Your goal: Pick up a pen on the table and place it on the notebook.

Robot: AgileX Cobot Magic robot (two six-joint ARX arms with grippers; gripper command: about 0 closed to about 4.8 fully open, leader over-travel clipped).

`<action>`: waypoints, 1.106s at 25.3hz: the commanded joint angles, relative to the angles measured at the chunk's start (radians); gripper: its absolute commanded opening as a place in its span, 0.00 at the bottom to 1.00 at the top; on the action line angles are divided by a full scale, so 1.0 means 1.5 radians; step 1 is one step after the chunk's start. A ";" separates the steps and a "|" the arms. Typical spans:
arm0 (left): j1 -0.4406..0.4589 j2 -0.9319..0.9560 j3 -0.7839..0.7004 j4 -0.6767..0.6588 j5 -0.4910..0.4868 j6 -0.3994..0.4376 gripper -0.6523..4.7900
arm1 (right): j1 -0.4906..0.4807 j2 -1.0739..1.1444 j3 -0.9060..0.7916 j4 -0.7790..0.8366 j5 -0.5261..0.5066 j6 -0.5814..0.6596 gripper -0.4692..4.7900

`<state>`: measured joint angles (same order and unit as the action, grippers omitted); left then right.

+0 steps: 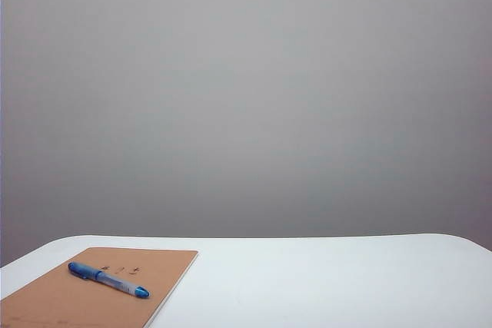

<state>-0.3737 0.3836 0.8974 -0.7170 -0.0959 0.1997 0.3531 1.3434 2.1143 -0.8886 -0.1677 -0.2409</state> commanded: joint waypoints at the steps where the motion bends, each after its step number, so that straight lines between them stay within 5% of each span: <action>1: 0.001 -0.093 -0.083 0.089 0.003 -0.041 0.11 | -0.017 -0.141 -0.160 0.074 0.035 0.001 0.09; 8: 0.001 -0.149 -0.200 0.213 0.008 -0.061 0.11 | -0.018 -0.503 -0.667 0.341 0.106 0.042 0.09; 11: 0.001 -0.149 -0.282 0.346 0.016 -0.075 0.11 | -0.019 -0.625 -0.830 0.388 0.111 0.061 0.09; 13: 0.002 -0.148 -0.336 0.422 0.020 -0.086 0.11 | -0.019 -0.677 -0.903 0.408 0.113 0.074 0.09; 18: 0.047 -0.140 -0.394 0.450 0.031 -0.090 0.11 | -0.019 -0.761 -1.058 0.497 0.109 0.125 0.09; 23: 0.182 -0.130 -0.421 0.485 0.137 -0.158 0.11 | -0.019 -0.850 -1.178 0.537 0.085 0.183 0.09; 28: 0.278 -0.131 -0.451 0.495 0.137 -0.179 0.11 | -0.019 -0.879 -1.244 0.571 0.100 0.227 0.09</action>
<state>0.0322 0.1879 0.2260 0.0082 0.1032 -0.0624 0.3248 0.0261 0.2539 -0.0898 -0.0265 0.0757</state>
